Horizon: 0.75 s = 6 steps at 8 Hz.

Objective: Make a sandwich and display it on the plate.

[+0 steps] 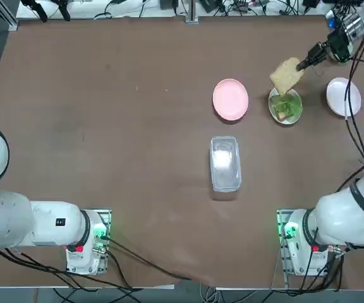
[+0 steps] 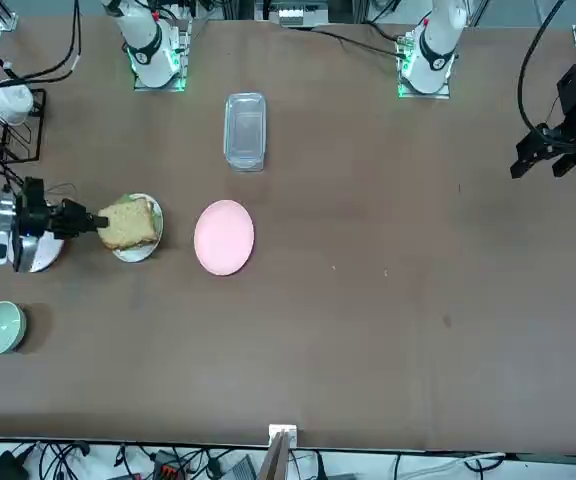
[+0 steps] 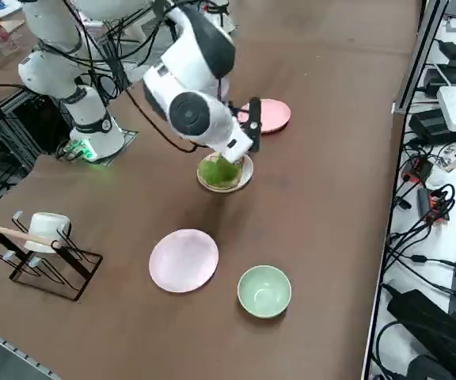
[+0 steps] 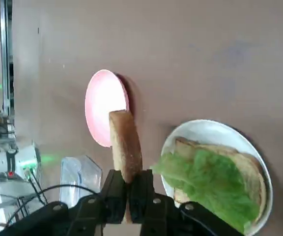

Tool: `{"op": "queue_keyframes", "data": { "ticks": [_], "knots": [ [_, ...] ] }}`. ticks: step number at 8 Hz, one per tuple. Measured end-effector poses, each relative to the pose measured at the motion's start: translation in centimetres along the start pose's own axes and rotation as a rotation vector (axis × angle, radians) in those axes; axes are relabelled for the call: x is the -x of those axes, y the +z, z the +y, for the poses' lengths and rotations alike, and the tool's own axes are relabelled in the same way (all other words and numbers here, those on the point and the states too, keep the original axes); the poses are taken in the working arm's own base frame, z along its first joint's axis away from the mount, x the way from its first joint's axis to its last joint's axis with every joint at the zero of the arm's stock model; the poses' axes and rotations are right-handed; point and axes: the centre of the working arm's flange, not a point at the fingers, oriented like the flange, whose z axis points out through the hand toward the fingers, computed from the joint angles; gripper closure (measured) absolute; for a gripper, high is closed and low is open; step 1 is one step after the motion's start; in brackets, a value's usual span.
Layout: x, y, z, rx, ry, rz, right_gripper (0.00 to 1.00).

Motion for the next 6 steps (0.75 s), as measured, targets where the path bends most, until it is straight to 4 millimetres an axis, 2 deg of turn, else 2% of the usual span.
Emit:
{"op": "queue_keyframes", "data": {
  "ticks": [4, 6],
  "knots": [
    [5.2, 1.2, 3.7, -0.065, 0.073, 0.076, 0.93],
    [6.4, 1.6, 4.8, -0.08, 0.084, 0.082, 0.93]
  ]
}}
